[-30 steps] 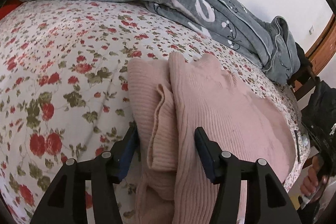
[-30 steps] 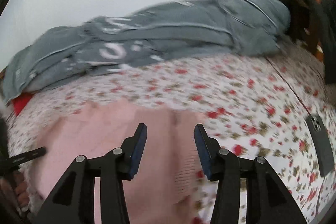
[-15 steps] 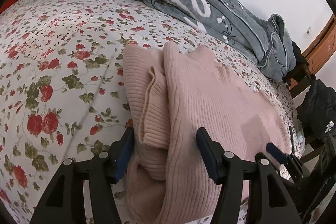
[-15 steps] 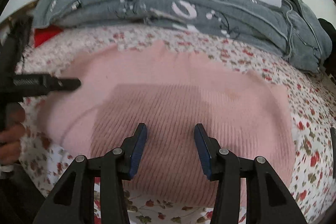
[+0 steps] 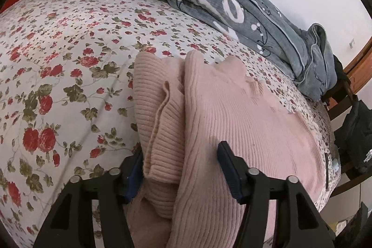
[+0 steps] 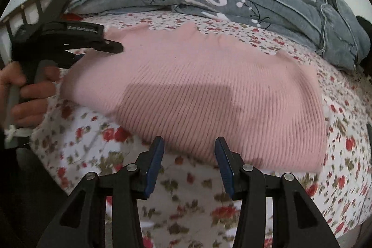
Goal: Fold small clothes
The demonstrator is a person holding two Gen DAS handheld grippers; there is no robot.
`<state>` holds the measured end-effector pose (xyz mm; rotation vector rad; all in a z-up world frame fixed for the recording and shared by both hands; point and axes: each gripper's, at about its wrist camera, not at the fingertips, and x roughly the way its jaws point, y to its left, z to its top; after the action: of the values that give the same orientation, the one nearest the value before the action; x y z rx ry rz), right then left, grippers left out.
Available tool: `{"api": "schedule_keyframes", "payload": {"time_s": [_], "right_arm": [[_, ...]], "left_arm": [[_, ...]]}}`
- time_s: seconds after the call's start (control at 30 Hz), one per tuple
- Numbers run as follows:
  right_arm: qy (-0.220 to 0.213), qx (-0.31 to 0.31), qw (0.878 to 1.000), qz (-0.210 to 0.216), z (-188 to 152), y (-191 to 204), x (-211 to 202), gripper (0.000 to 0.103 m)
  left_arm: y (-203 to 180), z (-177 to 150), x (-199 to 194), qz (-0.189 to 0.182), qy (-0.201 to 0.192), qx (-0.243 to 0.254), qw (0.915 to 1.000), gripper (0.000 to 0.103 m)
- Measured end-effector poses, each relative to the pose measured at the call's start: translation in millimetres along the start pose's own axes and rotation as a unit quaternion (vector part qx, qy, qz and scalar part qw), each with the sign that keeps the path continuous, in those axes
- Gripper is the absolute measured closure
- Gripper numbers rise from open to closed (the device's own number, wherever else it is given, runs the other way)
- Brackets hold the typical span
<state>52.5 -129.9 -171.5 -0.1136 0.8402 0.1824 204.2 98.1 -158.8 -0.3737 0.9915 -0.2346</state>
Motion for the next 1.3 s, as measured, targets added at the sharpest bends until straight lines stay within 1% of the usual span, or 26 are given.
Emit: {"api": "schedule_keyframes", "payload": {"time_s": [0.03,0.07,0.1,0.17,0.27,0.33,0.43,0.53,0.67,0.8,0.83,0.9,0.97,1.03,1.1,1.17,1.27,1.3], "right_arm": [[-0.001,0.007,1.000,0.016,-0.6,-4.3,-4.5,0.057],[-0.003,0.017,0.999,0.033,-1.0,-9.3,-9.6,0.057],[-0.006,0.024,0.999,0.042,-1.6,-13.4,-13.3,0.058],[-0.020,0.044,0.997,0.055,-2.7,-26.7,-25.7,0.058],[-0.041,0.061,0.996,0.045,-3.8,-48.7,-41.2,0.058],[-0.047,0.074,0.995,0.036,-4.3,-62.7,-46.0,0.058],[-0.056,0.111,0.992,0.031,-9.0,-92.6,-56.2,0.058],[-0.082,0.145,0.986,0.019,-17.4,-127.8,-74.1,0.058],[-0.099,0.170,0.980,0.010,-29.5,-167.0,-91.6,0.058],[-0.102,0.198,0.975,0.007,-44.5,-198.7,-103.2,0.058],[-0.102,0.206,0.973,0.007,-48.3,-205.1,-105.3,0.058],[-0.101,0.218,0.971,0.009,-57.3,-217.1,-110.6,0.058],[-0.099,0.227,0.969,0.006,-65.6,-225.6,-114.9,0.058],[-0.097,0.233,0.968,0.005,-71.3,-231.6,-117.3,0.058],[-0.090,0.236,0.968,0.004,-76.3,-235.4,-119.7,0.058],[-0.090,0.232,0.968,0.009,-78.1,-234.7,-122.1,0.058],[-0.091,0.223,0.970,0.018,-73.6,-230.6,-121.6,0.058],[-0.092,0.218,0.971,0.022,-70.1,-229.0,-120.5,0.058]], "left_arm": [[-2.4,0.0,-2.3,0.006,-0.002,0.006,1.0000,0.060],[-3.7,0.3,-4.5,0.010,-0.004,0.008,0.9999,0.070],[-4.7,1.3,-6.8,0.011,-0.005,0.009,0.9999,0.074],[-8.4,5.2,-13.2,0.010,-0.005,0.011,0.9999,0.079],[-20.4,12.9,-24.9,0.012,-0.007,0.017,0.9997,0.080],[-36.4,18.7,-34.9,0.013,-0.014,0.027,0.9995,0.080],[-62.0,25.3,-45.2,0.012,-0.016,0.033,0.9992,0.080],[-96.0,30.5,-51.0,0.015,-0.016,0.041,0.9989,0.081],[-151.6,30.6,-51.5,0.010,-0.018,0.063,0.9978,0.081],[-211.1,16.9,-38.8,0.008,-0.011,0.094,0.9955,0.081],[-220.2,12.9,-34.2,0.008,-0.007,0.101,0.9948,0.081],[-245.2,0.1,-18.2,0.012,0.007,0.121,0.9926,0.081],[-265.7,-16.0,4.0,0.010,0.030,0.138,0.9900,0.081],[-279.5,-32.1,25.6,0.004,0.060,0.150,0.9869,0.081],[-284.3,-43.4,41.4,0.004,0.082,0.153,0.9848,0.080],[-287.6,-48.3,44.8,-0.002,0.088,0.160,0.9832,0.075],[-285.2,-43.9,30.2,-0.044,0.083,0.163,0.9822,0.062],[-285.1,-42.2,24.4,-0.054,0.078,0.163,0.9820,0.060]]}}
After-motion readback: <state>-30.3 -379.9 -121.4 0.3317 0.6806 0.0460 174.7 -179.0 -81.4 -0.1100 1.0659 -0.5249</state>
